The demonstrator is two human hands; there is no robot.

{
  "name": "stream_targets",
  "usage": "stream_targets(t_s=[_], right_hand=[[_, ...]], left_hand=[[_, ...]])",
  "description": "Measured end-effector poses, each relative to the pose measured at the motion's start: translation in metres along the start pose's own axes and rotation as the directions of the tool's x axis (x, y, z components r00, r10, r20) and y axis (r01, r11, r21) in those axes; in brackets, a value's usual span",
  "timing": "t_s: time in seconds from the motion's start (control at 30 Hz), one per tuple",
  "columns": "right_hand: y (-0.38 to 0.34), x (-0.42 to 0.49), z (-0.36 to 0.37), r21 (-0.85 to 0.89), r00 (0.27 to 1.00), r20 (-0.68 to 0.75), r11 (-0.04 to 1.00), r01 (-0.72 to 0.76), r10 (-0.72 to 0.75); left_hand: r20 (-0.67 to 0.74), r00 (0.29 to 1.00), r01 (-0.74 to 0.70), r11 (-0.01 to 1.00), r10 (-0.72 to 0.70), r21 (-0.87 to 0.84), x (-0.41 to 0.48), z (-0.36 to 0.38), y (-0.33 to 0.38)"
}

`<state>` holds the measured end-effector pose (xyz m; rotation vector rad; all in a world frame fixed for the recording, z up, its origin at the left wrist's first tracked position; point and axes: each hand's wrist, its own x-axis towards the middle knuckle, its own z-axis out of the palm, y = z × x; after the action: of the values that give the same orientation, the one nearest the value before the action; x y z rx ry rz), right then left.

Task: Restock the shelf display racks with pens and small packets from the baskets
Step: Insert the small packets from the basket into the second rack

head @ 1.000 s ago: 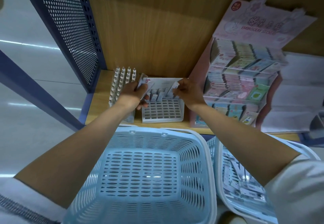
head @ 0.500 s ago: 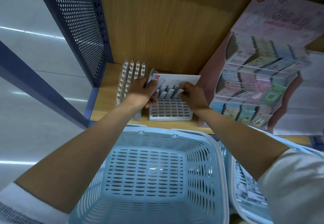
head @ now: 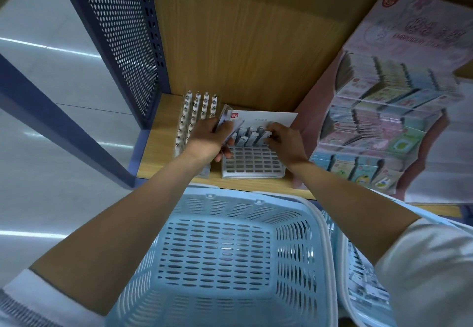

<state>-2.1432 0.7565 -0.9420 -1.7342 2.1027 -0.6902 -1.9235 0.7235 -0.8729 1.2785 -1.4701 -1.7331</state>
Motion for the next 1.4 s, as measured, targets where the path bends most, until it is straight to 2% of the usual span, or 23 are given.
stream_targets(t_s=[0.17,0.43,0.57,0.73,0.87,0.93,0.97,1.03,1.07,1.13,1.2,1.33,1.4], right_hand=[[-0.001,-0.002,0.001,-0.106,1.000,0.029,0.994,0.012,-0.009],[-0.002,-0.002,-0.003,-0.032,0.989,-0.107,0.995,0.096,-0.099],[-0.001,0.000,-0.001,0.013,0.992,-0.105,0.997,0.075,-0.073],[-0.004,0.003,0.001,-0.035,0.996,-0.066,0.998,0.057,-0.059],[-0.005,-0.001,-0.007,-0.004,0.994,-0.105,1.000,0.024,-0.024],[-0.015,-0.002,-0.019,0.119,0.991,-0.131,0.993,-0.011,0.027],[-0.024,-0.003,-0.027,0.292,0.991,-0.098,0.954,-0.061,0.094],[-0.042,-0.003,-0.041,0.643,0.979,0.112,0.739,-0.201,0.169],[-0.050,-0.004,-0.047,0.716,0.969,0.202,0.655,-0.243,0.139],[-0.057,-0.006,-0.052,0.729,0.957,0.283,0.636,-0.252,0.055],[-0.056,-0.008,-0.054,0.719,0.953,0.301,0.652,-0.241,0.021],[-0.043,-0.010,-0.062,0.738,0.968,0.227,0.630,-0.241,0.104],[-0.040,-0.012,-0.064,0.744,0.957,0.250,0.605,-0.285,0.144]], left_hand=[[-0.008,1.000,0.000,1.000,0.000,-0.002,0.000,0.000,0.001],[-0.013,1.000,0.028,1.000,-0.027,0.012,0.001,0.001,0.001],[-0.013,1.000,0.022,1.000,-0.021,0.009,0.000,0.002,0.001],[-0.009,1.000,0.019,1.000,-0.019,0.025,0.000,0.002,0.002],[-0.005,0.999,0.037,0.998,-0.037,0.054,0.000,0.003,0.002],[0.024,0.999,0.045,0.997,-0.046,0.056,0.000,0.006,0.003],[0.046,0.998,0.046,0.997,-0.049,0.056,-0.001,0.008,0.005],[0.085,0.995,0.044,0.997,-0.049,0.061,-0.002,0.015,0.008],[0.102,0.994,0.042,0.997,-0.048,0.064,-0.003,0.019,0.009],[0.127,0.991,0.042,0.997,-0.050,0.066,-0.004,0.026,0.011],[0.135,0.988,0.064,0.996,-0.072,0.063,-0.006,0.028,0.013],[0.111,0.985,0.128,0.991,-0.131,0.038,-0.007,0.026,0.014],[0.098,0.986,0.127,0.991,-0.132,0.052,-0.007,0.027,0.012]])
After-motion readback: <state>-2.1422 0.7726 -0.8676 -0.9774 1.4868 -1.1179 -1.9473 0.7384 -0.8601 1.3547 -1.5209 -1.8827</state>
